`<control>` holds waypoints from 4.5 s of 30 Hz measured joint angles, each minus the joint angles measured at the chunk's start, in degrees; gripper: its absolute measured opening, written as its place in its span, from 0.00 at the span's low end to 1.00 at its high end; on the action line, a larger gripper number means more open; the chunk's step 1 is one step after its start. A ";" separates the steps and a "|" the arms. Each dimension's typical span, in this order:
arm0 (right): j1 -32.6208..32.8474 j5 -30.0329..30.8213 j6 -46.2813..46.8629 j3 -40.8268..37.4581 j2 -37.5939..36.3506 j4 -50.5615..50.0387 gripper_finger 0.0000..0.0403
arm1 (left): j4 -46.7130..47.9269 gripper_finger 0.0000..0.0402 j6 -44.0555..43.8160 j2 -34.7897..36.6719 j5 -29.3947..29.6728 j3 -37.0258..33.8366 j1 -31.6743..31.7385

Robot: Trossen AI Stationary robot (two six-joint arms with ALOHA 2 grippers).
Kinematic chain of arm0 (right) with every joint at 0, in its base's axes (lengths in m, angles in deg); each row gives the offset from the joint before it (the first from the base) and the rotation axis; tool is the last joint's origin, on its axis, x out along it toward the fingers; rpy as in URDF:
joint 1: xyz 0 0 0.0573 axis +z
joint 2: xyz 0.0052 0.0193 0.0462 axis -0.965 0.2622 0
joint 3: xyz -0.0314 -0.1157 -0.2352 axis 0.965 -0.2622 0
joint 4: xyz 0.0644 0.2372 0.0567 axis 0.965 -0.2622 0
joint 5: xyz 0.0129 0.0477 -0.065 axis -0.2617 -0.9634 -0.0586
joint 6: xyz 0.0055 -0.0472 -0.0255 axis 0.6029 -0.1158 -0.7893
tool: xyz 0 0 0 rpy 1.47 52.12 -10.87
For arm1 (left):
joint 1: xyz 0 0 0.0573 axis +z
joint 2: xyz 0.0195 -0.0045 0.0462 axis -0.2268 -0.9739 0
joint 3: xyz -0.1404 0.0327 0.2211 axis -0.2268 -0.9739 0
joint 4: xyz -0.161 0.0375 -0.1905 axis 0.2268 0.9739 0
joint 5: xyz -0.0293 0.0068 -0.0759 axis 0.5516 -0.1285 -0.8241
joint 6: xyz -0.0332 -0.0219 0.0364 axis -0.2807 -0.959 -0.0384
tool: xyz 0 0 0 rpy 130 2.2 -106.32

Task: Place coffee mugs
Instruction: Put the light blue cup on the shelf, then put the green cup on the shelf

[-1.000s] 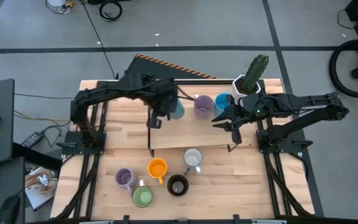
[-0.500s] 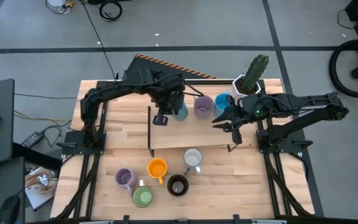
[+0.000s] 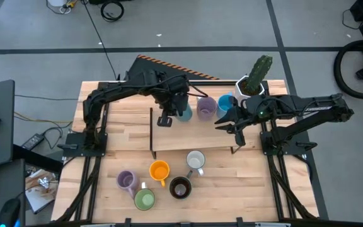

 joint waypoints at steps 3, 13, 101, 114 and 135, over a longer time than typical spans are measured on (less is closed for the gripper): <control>-0.01 -0.02 0.00 0.00 0.00 0.07 0.23 | -0.13 0.09 0.42 -0.64 0.11 0.02 -0.02; -0.01 -0.02 -0.03 0.00 0.00 0.04 0.23 | -1.23 0.11 1.98 -0.86 0.70 0.04 -0.31; 0.01 -1.03 1.09 -0.01 0.00 2.32 0.23 | -55.35 0.66 -13.59 27.82 1.31 -56.46 3.47; 0.01 -1.40 0.99 0.00 0.00 2.76 0.23 | -59.86 0.64 -13.69 27.71 -0.55 -56.46 3.19; 0.01 -1.46 0.30 0.00 0.00 3.57 0.23 | -57.56 0.64 -13.12 28.58 -0.02 -55.49 3.26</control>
